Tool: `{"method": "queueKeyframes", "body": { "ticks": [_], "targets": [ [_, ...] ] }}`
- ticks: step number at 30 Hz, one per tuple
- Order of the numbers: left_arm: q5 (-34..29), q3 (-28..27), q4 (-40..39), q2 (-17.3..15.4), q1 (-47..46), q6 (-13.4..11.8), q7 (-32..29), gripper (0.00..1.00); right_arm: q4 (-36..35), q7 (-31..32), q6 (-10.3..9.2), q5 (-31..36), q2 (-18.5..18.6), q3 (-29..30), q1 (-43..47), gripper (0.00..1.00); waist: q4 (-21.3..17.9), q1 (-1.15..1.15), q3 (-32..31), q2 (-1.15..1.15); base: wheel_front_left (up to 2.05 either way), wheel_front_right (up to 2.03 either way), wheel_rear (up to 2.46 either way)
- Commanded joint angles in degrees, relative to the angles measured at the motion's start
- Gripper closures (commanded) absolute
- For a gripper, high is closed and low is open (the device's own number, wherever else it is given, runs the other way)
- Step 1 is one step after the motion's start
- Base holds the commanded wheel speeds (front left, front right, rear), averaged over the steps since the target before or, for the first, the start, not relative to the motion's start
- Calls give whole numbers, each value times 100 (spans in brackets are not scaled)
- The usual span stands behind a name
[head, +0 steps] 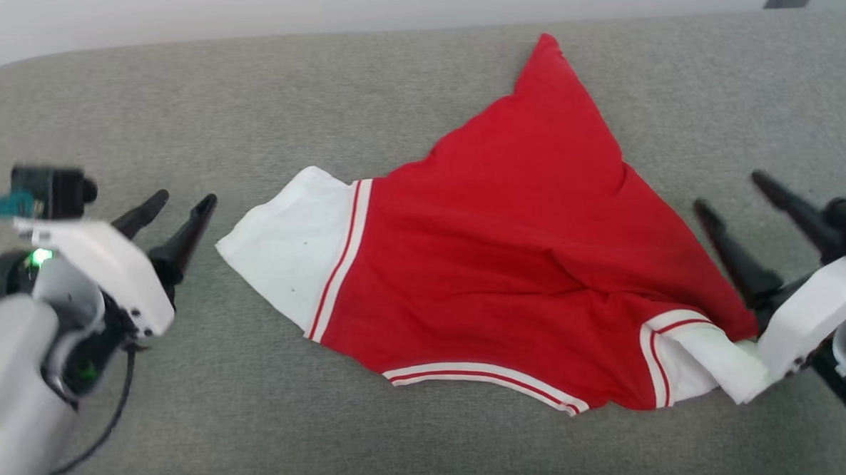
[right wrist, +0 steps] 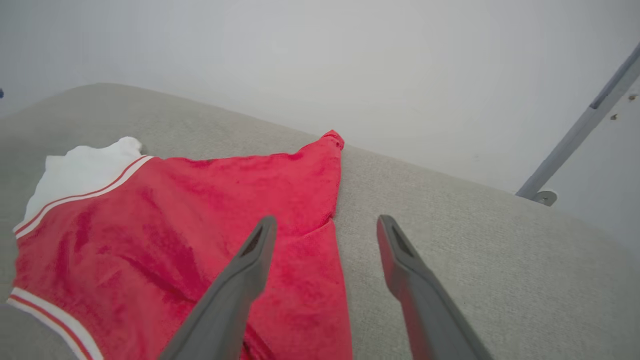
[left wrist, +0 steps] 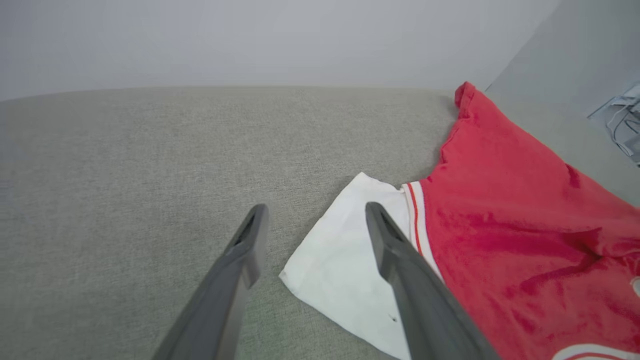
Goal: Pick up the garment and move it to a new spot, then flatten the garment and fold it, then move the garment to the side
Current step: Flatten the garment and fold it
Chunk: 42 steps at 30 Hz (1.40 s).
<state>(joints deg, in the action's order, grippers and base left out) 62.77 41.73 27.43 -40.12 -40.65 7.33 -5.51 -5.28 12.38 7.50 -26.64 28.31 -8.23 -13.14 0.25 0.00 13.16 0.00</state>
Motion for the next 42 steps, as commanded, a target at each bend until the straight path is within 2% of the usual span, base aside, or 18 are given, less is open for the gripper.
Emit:
{"method": "queueKeyframes", "body": {
  "ticks": [1,6,8,11,14,17,20,23,28,32,42],
  "targets": [
    [-42,-25,-15,20,152,22,227,0,-54,65,-2,-54,65,-95,83,0,58,0,-36,0,0,0,0],
    [-291,-169,-277,227,858,-265,1562,0,-371,503,-2,-382,546,-876,107,0,197,0,-80,0,0,0,0],
    [-461,-205,-407,320,1138,-443,1874,0,-562,728,-2,-541,849,-1220,111,0,252,0,-77,0,0,0,0],
    [-779,-387,-680,456,1540,-746,2052,0,-869,1083,-2,-762,1344,-1699,102,0,312,0,-34,0,0,0,0],
    [-1233,-1076,-1231,680,1966,-1000,2076,0,-1183,1469,-2,-930,1844,-2029,166,0,353,0,42,0,0,0,0],
    [-1793,-1797,-1841,1002,2585,-1130,2075,0,-1498,1834,-2,-1070,2322,-2341,249,0,356,0,125,0,0,0,0],
    [-2307,-2350,-2278,1335,3064,-1082,2076,0,-1708,2080,-2,-1295,2675,-2587,373,0,371,0,207,0,0,0,0],
    [-2660,-2655,-2480,1664,3367,-927,2077,0,-1765,2174,-2,-1351,2908,-2721,412,0,436,0,289,0,0,0,0],
    [-3081,-3055,-2568,2140,3487,-588,2078,0,-1491,2043,-2,-1022,3169,-2919,223,0,622,0,490,0,0,0,0],
    [-3247,-3285,-2526,2351,3514,-403,2078,0,-1285,1970,-2,-828,3377,-3086,103,0,709,0,608,0,0,0,0],
    [-3514,-3510,-2444,2724,3421,-121,2078,0,-915,1842,-2,-308,3528,-3114,-169,0,784,0,856,0,0,0,0]
  ]
}}
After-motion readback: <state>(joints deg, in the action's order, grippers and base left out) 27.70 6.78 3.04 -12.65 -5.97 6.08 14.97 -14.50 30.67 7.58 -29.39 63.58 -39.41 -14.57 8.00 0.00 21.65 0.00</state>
